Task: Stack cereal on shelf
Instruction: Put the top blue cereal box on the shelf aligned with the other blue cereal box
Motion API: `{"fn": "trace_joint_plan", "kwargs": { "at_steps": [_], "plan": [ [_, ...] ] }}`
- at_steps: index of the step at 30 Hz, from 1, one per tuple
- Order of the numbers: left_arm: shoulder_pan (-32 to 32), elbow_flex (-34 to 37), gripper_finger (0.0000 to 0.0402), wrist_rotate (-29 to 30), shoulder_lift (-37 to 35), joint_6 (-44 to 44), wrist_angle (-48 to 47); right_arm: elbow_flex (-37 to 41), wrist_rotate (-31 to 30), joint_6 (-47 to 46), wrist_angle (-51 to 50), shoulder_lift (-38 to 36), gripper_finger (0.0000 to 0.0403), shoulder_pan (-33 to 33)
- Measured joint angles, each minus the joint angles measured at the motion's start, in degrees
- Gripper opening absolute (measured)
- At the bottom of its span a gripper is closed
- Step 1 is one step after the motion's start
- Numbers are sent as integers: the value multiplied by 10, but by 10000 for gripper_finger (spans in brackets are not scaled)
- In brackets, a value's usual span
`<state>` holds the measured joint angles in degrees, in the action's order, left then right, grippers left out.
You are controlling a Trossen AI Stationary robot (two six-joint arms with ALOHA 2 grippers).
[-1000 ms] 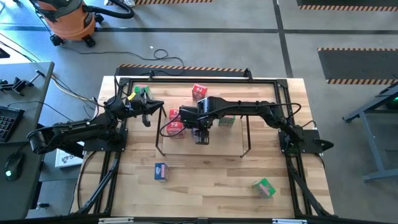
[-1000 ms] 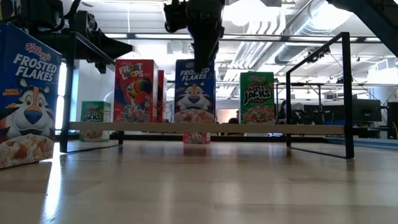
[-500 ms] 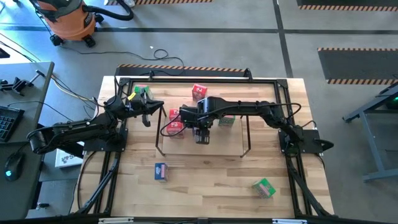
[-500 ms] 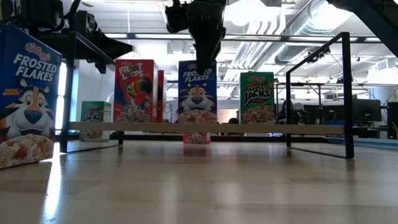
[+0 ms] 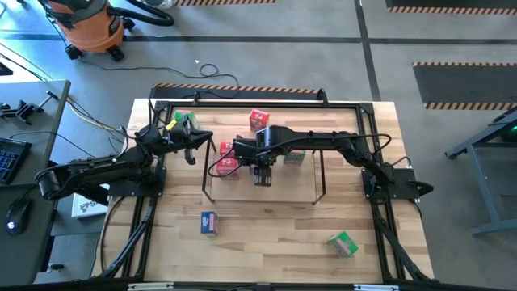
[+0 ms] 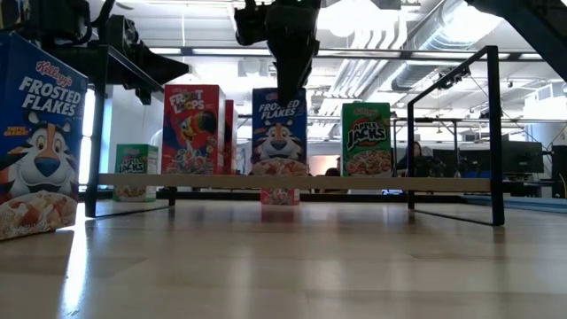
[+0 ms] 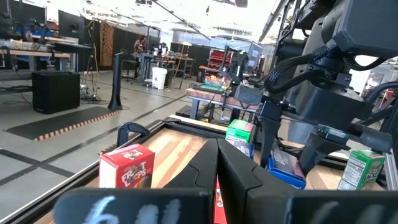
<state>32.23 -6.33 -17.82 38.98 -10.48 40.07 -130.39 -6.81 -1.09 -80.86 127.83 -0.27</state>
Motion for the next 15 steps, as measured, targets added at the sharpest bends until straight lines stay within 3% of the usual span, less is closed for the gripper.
{"fn": "trace_joint_plan", "kwargs": {
  "at_steps": [8, 15],
  "plan": [
    [0, 0, 0, 0, 0, 0, 0, 0, 25, 0, 0, 0, 193, 0],
    [0, 0, 0, 0, 0, 0, 0, 0, 25, 0, 1, 0, 245, 0]
  ]
}}
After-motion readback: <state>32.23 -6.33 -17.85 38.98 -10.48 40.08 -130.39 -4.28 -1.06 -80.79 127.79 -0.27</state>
